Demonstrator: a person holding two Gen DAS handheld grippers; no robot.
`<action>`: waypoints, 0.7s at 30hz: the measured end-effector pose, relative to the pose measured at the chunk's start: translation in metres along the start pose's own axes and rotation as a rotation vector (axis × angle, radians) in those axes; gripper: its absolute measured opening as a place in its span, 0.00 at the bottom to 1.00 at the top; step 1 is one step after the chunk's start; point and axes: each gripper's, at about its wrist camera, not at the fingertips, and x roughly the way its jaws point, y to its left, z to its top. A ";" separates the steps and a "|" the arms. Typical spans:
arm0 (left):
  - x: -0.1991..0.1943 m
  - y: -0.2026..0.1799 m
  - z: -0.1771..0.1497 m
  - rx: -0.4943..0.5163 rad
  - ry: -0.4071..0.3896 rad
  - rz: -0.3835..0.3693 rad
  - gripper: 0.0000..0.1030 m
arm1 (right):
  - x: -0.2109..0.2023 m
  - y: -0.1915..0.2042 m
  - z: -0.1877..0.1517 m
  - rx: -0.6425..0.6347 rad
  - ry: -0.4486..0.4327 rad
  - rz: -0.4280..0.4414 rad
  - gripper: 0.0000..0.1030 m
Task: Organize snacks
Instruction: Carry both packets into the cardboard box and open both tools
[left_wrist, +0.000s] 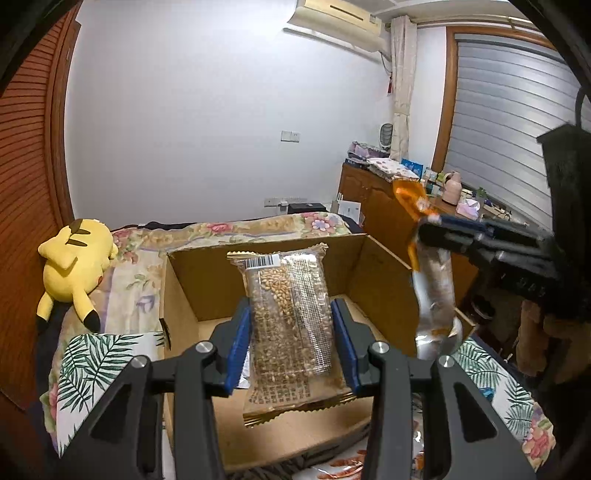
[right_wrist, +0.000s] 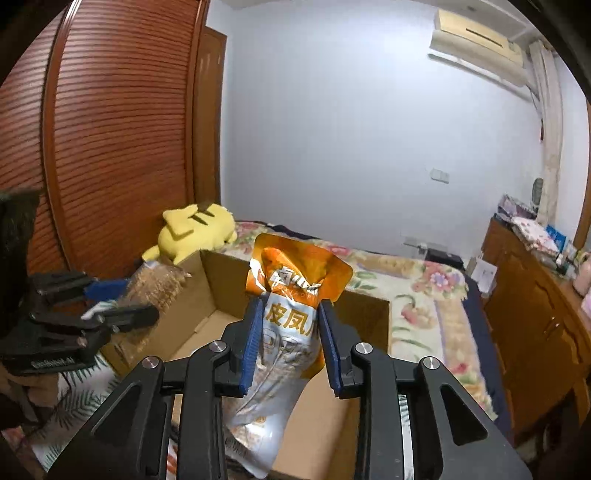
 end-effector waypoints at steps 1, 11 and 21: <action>0.004 0.001 -0.002 -0.001 0.010 0.001 0.41 | 0.001 -0.002 0.002 0.006 -0.005 0.007 0.28; 0.030 0.005 -0.013 -0.005 0.067 0.010 0.41 | 0.021 0.009 -0.004 -0.031 0.007 -0.004 0.28; 0.042 -0.003 -0.023 0.023 0.114 0.053 0.45 | 0.050 0.003 -0.036 -0.026 0.093 -0.045 0.29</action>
